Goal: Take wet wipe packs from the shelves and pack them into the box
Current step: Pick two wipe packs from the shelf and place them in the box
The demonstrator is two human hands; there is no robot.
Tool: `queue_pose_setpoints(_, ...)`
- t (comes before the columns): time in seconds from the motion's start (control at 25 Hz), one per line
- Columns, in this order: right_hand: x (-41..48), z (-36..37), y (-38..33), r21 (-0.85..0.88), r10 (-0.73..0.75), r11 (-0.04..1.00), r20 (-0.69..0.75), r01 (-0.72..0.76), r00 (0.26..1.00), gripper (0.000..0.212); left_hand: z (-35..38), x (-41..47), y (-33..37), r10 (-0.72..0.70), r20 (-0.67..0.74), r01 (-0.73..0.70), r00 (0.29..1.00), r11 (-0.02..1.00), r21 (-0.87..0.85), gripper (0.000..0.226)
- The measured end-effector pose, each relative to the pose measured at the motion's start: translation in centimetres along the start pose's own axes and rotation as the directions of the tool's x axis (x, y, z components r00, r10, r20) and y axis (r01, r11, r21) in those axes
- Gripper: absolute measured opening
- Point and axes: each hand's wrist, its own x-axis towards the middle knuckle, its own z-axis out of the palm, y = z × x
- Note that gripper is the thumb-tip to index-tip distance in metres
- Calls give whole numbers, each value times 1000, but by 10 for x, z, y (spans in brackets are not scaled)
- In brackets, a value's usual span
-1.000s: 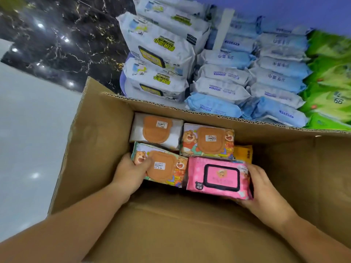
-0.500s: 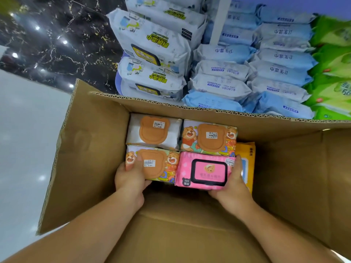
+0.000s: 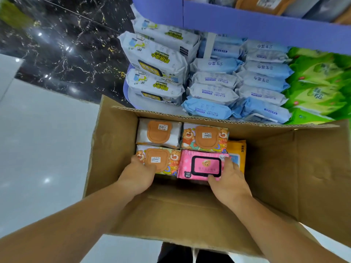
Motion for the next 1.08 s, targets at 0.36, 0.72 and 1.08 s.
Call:
queue_pose_setpoints(0.36,-130,-121,-55,402,21,915,0,-19,1000,36,-85,-140,84,208,128,-178,970,961,-213,60)
queue_pose_setpoints(0.72,-310,-286,-84,596,-36,769,-322,232,946,48,-187,-344,183,635,105,-609,765,767,-201,55)
queue_pose_setpoints(1.08,-498,-460,-31,601,156,651,-703,463,694,59,-198,-581,309,941,138,-896,308,336,-292,56)
